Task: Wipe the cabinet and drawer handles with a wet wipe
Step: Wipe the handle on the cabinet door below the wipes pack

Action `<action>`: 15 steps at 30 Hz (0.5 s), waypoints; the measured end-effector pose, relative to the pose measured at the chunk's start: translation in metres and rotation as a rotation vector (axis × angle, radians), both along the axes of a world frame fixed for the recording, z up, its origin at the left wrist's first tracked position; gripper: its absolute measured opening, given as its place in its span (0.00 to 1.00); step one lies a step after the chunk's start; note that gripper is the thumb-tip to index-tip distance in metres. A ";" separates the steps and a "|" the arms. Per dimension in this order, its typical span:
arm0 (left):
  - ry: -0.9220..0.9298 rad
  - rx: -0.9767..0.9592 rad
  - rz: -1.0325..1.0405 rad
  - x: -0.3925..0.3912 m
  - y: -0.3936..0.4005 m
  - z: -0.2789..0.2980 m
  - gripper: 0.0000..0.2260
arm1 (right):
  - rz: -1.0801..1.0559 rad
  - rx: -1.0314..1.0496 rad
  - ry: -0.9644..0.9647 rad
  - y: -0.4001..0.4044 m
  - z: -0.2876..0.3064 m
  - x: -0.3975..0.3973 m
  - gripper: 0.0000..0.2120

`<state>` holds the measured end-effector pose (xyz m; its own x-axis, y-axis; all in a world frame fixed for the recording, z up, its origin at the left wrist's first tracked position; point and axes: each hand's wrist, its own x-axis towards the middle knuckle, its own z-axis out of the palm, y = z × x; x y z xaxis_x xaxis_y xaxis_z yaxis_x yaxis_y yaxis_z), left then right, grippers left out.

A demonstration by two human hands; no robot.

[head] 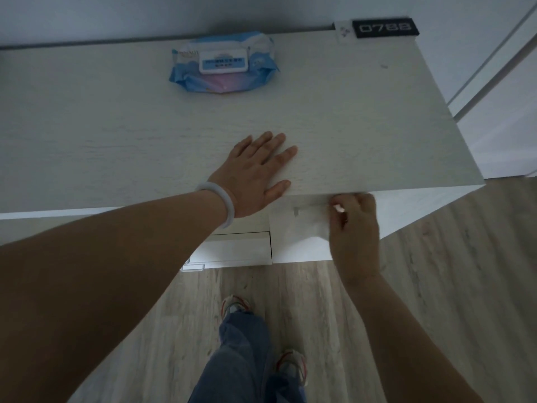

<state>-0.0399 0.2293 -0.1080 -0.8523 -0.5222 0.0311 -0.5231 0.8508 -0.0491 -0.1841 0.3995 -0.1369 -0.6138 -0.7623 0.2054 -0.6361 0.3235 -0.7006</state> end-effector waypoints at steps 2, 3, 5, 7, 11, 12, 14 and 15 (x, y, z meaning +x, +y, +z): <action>-0.004 0.000 -0.001 0.000 0.000 0.000 0.30 | 0.154 0.045 0.084 0.001 -0.008 0.007 0.07; -0.006 0.001 -0.002 0.000 0.000 0.001 0.30 | 0.209 0.062 0.126 0.002 -0.012 0.007 0.08; -0.009 0.001 -0.001 0.000 0.000 0.001 0.30 | 0.257 0.067 0.153 0.001 -0.014 0.003 0.08; -0.008 -0.006 0.001 0.000 0.001 0.001 0.30 | 0.279 0.066 0.143 0.001 -0.012 -0.007 0.07; -0.001 -0.007 0.000 0.000 0.001 0.000 0.30 | 0.189 0.024 0.203 0.016 -0.015 -0.038 0.05; -0.002 -0.005 -0.001 0.000 0.001 0.000 0.30 | 0.158 0.005 0.198 0.019 -0.017 -0.041 0.06; -0.002 0.000 0.000 0.000 0.000 0.001 0.30 | 0.113 -0.016 0.136 0.020 -0.022 -0.037 0.07; -0.001 0.000 0.001 0.000 0.000 0.001 0.30 | 0.094 -0.015 0.133 0.020 -0.024 -0.031 0.07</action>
